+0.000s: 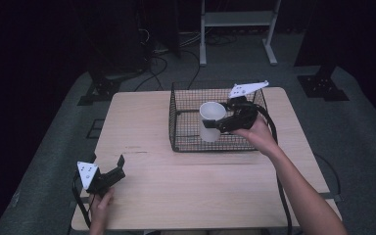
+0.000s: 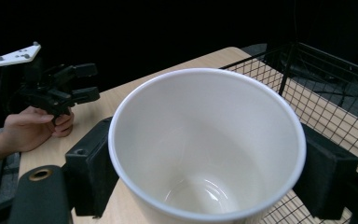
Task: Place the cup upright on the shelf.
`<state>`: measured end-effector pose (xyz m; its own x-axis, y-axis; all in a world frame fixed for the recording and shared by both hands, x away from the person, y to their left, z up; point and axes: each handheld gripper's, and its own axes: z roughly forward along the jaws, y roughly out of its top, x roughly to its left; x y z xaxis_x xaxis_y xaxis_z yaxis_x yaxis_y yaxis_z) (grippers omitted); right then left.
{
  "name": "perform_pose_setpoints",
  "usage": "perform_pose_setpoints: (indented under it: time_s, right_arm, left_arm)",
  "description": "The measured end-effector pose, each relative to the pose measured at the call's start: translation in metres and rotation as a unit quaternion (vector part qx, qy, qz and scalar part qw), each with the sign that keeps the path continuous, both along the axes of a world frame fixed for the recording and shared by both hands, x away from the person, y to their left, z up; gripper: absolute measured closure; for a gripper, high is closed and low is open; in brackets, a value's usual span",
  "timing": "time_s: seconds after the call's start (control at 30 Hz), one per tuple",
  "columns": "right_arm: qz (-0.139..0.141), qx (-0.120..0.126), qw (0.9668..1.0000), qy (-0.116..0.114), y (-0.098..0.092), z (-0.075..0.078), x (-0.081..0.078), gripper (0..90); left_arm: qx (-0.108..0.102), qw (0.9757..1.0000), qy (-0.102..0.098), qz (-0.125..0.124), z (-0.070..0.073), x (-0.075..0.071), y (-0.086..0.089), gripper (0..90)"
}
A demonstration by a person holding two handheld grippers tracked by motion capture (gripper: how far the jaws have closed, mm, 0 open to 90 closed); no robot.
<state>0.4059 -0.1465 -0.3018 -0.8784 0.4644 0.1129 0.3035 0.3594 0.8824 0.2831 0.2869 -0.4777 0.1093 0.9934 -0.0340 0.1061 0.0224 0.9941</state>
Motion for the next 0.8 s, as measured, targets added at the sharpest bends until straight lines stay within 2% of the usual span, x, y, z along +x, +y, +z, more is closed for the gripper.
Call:
perform_pose_setpoints:
  time_s: [0.13,0.5,0.8]
  right_arm:
    - [-0.006,0.002,1.0,0.002,0.001,0.002,0.007,18.7]
    - [-0.02,-0.011,0.9997,-0.001,0.009,0.003,0.024,18.8]
    - [-0.024,0.003,0.9997,0.006,0.014,0.001,0.039,18.8]
  left_arm:
    - [0.001,1.0,0.0,0.0,0.0,0.0,0.0,0.0]
    - [0.001,1.0,0.0,0.0,0.0,0.0,0.0,0.0]
    - [0.001,1.0,0.002,0.001,0.0,0.0,0.0,0.0]
